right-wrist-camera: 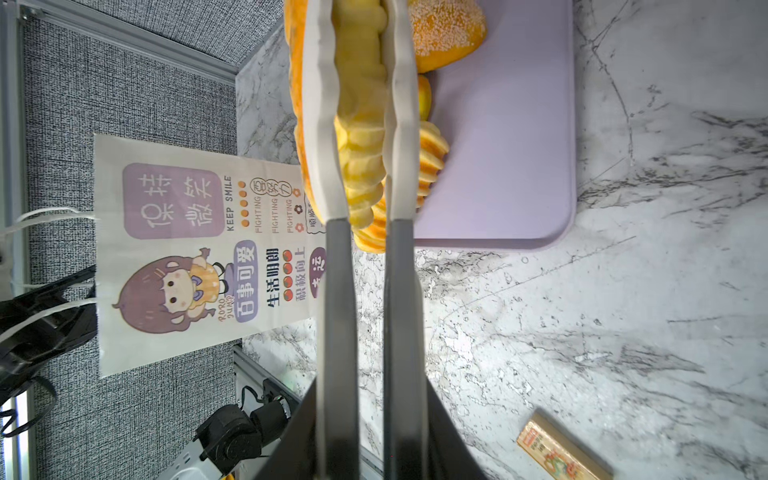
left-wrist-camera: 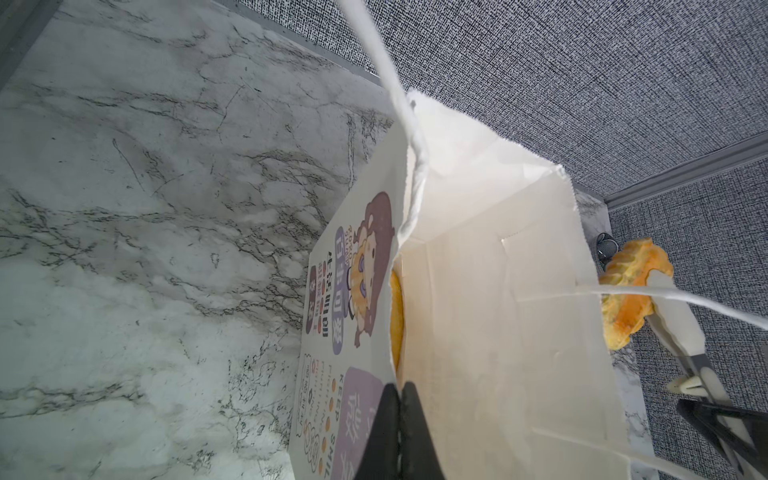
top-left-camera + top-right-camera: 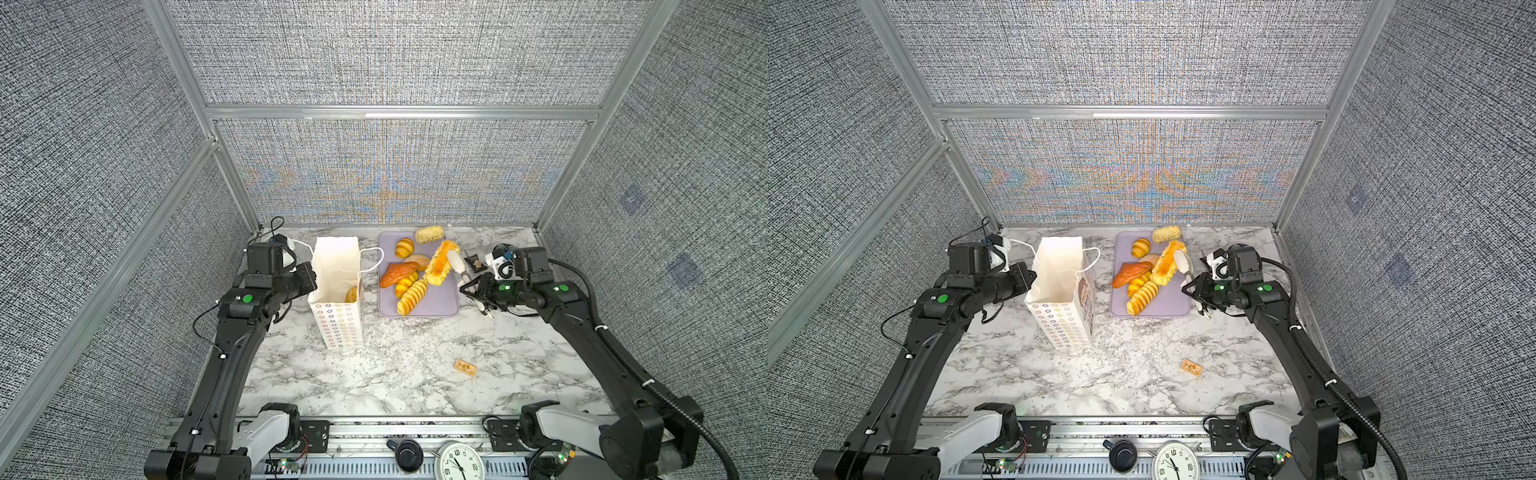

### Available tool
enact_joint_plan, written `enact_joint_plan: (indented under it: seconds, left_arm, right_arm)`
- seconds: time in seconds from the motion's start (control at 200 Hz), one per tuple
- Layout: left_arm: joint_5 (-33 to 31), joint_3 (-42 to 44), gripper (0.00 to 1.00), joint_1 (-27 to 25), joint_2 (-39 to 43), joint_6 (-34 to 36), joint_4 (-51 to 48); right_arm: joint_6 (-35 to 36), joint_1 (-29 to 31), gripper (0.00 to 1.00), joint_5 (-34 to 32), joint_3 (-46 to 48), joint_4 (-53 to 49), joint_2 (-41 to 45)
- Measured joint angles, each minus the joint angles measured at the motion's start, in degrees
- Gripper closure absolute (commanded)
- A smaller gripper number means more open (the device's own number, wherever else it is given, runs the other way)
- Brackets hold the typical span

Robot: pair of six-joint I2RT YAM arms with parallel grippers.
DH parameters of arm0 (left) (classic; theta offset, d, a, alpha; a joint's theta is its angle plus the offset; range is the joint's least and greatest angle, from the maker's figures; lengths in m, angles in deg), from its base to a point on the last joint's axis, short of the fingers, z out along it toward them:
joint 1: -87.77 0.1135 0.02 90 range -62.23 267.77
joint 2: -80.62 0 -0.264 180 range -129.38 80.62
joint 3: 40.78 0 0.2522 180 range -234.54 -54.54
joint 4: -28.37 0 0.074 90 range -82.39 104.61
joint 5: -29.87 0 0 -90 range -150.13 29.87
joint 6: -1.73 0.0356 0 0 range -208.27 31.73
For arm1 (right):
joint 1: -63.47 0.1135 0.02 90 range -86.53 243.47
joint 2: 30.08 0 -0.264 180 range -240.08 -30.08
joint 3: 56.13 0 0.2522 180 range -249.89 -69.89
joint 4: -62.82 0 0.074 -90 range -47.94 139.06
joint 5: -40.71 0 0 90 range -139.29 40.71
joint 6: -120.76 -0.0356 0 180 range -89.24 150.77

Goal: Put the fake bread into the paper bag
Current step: 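Lift the ridged yellow pastry with the tongs off the tray, then swing the tongs with the pastry over the bag held by the left gripper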

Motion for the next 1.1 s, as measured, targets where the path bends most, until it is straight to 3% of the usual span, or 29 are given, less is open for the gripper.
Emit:
enact_joint_plan:
  seconds: [1.1]
  left_arm:
    - [0.44, 0.00, 1.00, 0.00, -0.11, -0.07, 0.37]
  right_arm:
    - [0.85, 7.76, 0.69, 2.14, -19.67, -2.29, -1.51]
